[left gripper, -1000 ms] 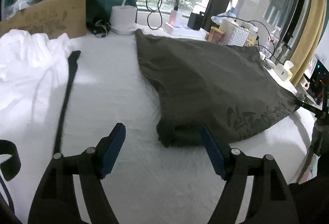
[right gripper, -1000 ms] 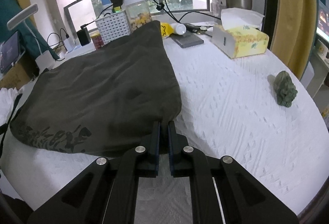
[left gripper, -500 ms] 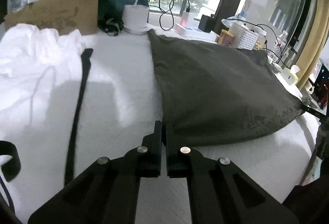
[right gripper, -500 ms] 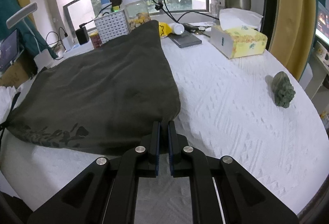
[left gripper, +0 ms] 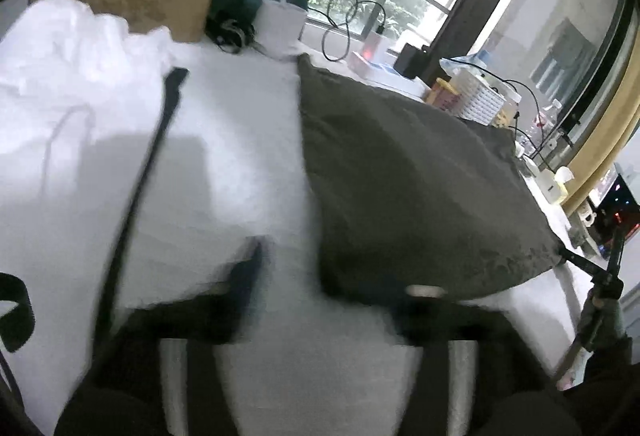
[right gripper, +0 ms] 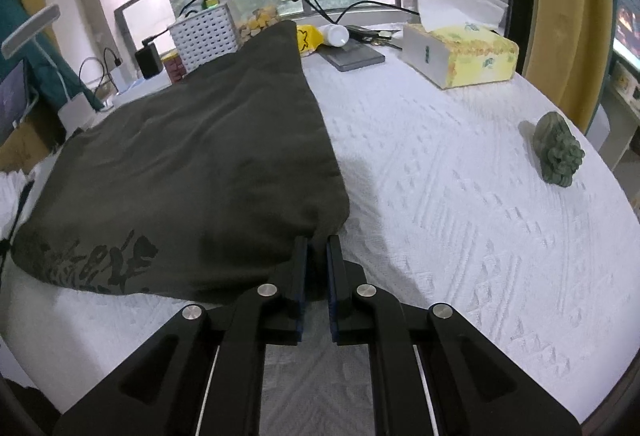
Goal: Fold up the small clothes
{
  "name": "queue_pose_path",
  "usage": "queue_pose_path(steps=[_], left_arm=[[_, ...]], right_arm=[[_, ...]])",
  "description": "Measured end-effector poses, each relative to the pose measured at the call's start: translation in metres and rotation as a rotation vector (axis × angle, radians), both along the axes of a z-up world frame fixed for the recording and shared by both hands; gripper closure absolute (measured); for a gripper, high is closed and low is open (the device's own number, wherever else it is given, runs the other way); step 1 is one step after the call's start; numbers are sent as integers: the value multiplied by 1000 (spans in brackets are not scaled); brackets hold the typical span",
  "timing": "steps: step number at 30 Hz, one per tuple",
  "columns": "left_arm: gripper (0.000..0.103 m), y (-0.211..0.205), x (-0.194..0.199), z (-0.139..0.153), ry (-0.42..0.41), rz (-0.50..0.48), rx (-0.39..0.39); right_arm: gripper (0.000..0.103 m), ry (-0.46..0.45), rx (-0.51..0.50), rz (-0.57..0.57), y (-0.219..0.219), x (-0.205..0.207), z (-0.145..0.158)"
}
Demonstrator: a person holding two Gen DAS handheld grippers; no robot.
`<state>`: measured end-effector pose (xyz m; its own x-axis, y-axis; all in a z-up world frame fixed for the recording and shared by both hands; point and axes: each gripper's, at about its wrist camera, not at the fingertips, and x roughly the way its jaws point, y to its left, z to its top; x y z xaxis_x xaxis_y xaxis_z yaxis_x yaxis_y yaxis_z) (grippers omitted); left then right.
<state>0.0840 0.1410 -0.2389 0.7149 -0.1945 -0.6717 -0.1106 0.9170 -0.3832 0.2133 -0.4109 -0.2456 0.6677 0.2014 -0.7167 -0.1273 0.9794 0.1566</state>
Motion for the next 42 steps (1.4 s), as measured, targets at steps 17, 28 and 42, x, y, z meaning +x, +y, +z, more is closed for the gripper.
queue_pose_path(steps=[17, 28, 42], left_arm=[[84, -46, 21, -7, 44, -165, 119], [95, -50, 1, 14, 26, -213, 123], [100, -52, -26, 27, 5, -230, 133]], right_arm=[[89, -7, -103, 52, 32, -1, -2], [94, -54, -108, 50, 29, -21, 14], [94, -92, -114, 39, 23, -57, 23]])
